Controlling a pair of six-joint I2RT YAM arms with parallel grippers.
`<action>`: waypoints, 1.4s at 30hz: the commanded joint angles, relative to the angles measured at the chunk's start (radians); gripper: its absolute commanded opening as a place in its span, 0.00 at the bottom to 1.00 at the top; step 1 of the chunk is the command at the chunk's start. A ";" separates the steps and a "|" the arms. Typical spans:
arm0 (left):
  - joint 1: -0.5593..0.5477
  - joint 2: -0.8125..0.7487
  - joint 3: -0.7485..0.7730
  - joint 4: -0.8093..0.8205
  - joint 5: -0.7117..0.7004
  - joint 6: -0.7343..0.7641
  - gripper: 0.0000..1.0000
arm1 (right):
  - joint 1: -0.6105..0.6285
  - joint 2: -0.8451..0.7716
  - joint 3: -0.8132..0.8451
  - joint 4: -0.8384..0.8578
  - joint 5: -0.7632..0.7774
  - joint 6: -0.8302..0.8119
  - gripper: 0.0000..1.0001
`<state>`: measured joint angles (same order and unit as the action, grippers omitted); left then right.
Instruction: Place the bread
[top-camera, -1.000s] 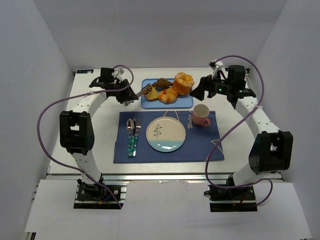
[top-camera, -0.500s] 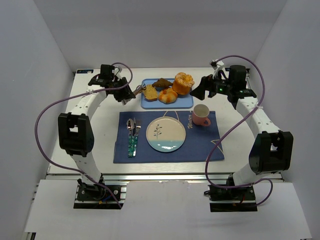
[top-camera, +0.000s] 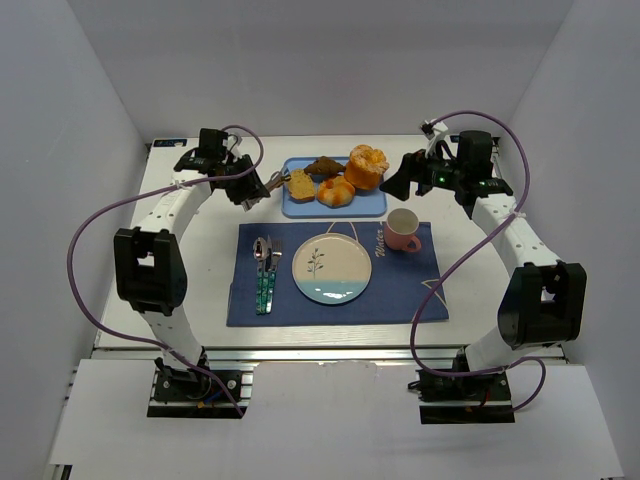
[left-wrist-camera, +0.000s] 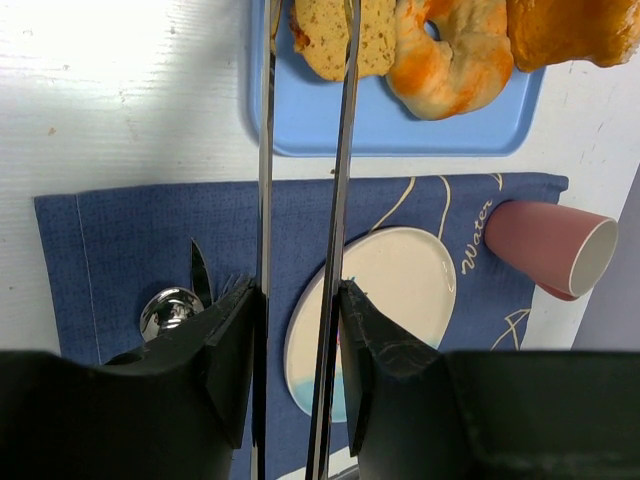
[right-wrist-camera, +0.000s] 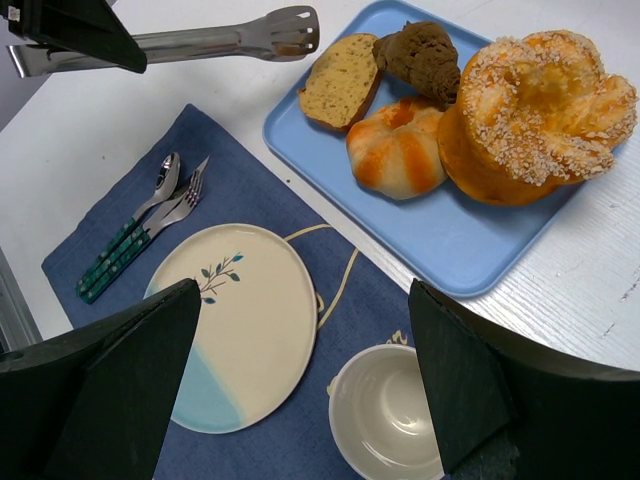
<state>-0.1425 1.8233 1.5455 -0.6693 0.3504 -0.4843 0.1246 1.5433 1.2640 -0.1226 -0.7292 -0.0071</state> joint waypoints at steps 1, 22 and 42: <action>-0.005 -0.018 0.018 -0.010 0.001 -0.004 0.46 | -0.003 -0.040 -0.005 0.043 -0.018 0.022 0.89; -0.043 0.016 0.004 0.017 0.004 -0.027 0.21 | -0.006 -0.042 -0.005 0.044 -0.015 0.029 0.89; -0.043 -0.312 -0.306 0.027 0.261 0.033 0.00 | -0.011 -0.071 -0.012 0.040 -0.024 0.025 0.89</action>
<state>-0.1829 1.5925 1.2999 -0.6506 0.5083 -0.4953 0.1181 1.5135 1.2602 -0.1085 -0.7338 0.0193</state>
